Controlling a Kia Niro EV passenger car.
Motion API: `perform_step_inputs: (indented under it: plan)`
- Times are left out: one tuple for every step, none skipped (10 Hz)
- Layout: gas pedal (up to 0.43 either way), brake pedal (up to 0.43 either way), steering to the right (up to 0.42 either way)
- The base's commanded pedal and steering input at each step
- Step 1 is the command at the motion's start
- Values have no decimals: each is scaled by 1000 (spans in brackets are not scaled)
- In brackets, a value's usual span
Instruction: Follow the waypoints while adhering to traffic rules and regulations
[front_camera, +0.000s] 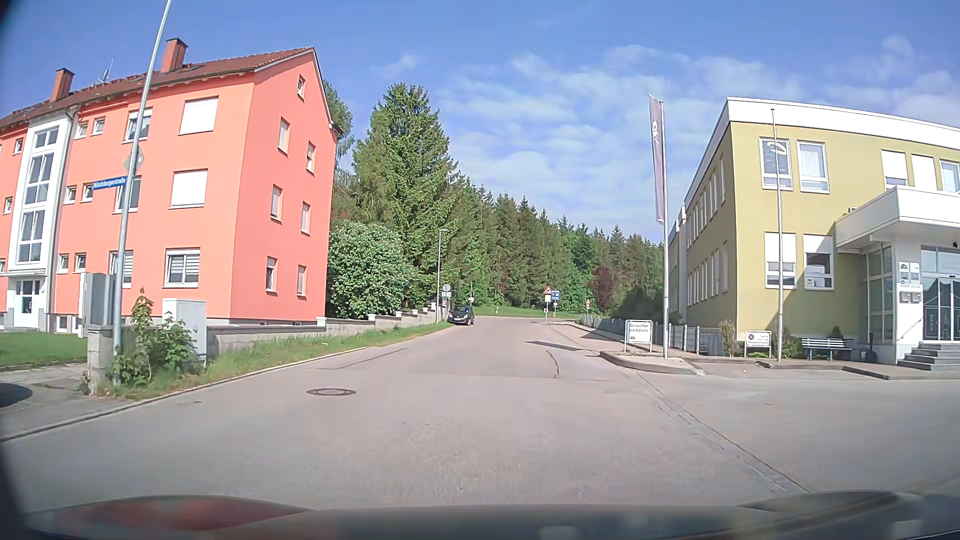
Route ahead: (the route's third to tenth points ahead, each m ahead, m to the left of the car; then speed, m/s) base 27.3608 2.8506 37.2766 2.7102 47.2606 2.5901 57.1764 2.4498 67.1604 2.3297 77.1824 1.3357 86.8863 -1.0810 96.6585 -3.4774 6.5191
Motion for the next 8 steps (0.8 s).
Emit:
perform_step_inputs:
  plan:
    - [150,0,-2]
    - [150,0,-2]
    - [150,0,-2]
    - [157,0,-2]
    - [169,0,-2]
    - [169,0,-1]
    - [169,0,1]
    - [169,0,2]
